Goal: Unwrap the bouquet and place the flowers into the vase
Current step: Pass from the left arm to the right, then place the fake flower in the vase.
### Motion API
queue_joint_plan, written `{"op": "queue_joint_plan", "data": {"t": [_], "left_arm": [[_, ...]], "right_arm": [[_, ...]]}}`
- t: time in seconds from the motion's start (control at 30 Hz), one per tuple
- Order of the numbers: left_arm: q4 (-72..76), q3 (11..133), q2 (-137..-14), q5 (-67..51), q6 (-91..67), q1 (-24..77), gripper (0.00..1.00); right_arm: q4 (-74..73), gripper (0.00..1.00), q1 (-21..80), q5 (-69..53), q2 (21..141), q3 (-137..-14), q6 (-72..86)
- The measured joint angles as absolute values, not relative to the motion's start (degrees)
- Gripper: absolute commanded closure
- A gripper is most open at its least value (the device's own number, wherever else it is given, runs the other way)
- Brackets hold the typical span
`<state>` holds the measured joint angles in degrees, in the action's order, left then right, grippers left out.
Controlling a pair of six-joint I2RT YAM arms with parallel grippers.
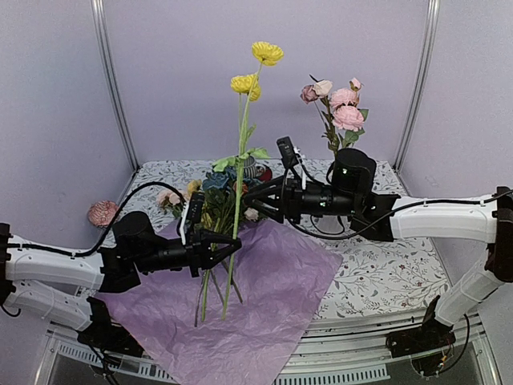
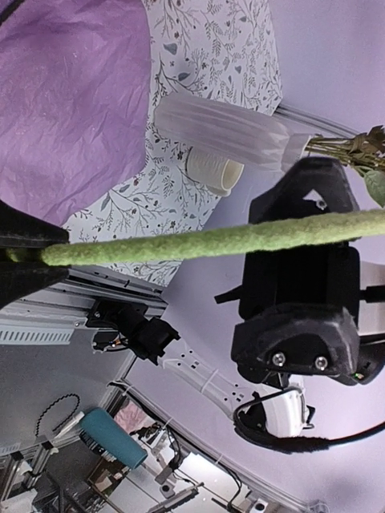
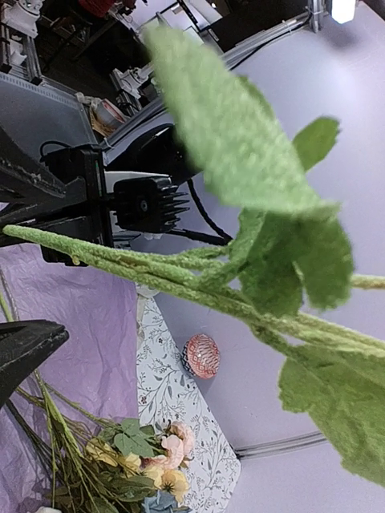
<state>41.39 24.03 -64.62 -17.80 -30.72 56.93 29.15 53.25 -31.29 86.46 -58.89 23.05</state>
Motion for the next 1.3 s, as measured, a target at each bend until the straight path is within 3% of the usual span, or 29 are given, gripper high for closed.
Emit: {"op": "queue_joint_plan", "data": {"t": [0.47, 0.63, 0.73, 0.83, 0.97, 1.07, 1.17, 1.3], "left_arm": [[41.36, 26.17, -67.55, -18.24, -29.76, 58.35, 1.00], [41.36, 26.30, -67.66, -18.63, -29.56, 58.52, 1.00], [41.32, 26.30, -67.70, -18.59, -29.56, 58.57, 0.91], [41.30, 26.30, -68.01, -18.33, -29.08, 58.57, 0.76], [41.45, 26.35, -68.03, -18.57, -28.73, 58.92, 0.45], [41.32, 26.37, -67.85, -18.33, -28.69, 59.27, 0.27], [41.28, 26.28, -66.94, -17.47, -28.56, 59.44, 0.20], [41.28, 26.00, -64.58, -16.05, -28.67, 59.51, 0.19]], "right_arm": [[29.61, 0.63, 53.25, -35.79, 88.64, -59.66, 24.84], [30.04, 0.79, 53.25, -36.60, 89.12, -59.66, 24.97], [30.13, 0.95, 53.25, -36.62, 89.32, -59.66, 25.17], [30.48, 0.96, 53.43, -36.69, 89.30, -59.66, 26.00], [30.46, 0.97, 53.63, -34.92, 88.36, -58.96, 25.71], [30.17, 0.97, 53.60, -32.73, 86.11, -57.60, 25.04], [28.64, 0.97, 53.60, -29.19, 82.54, -56.49, 23.35], [24.93, 0.97, 53.60, -23.35, 77.08, -55.94, 19.92]]}}
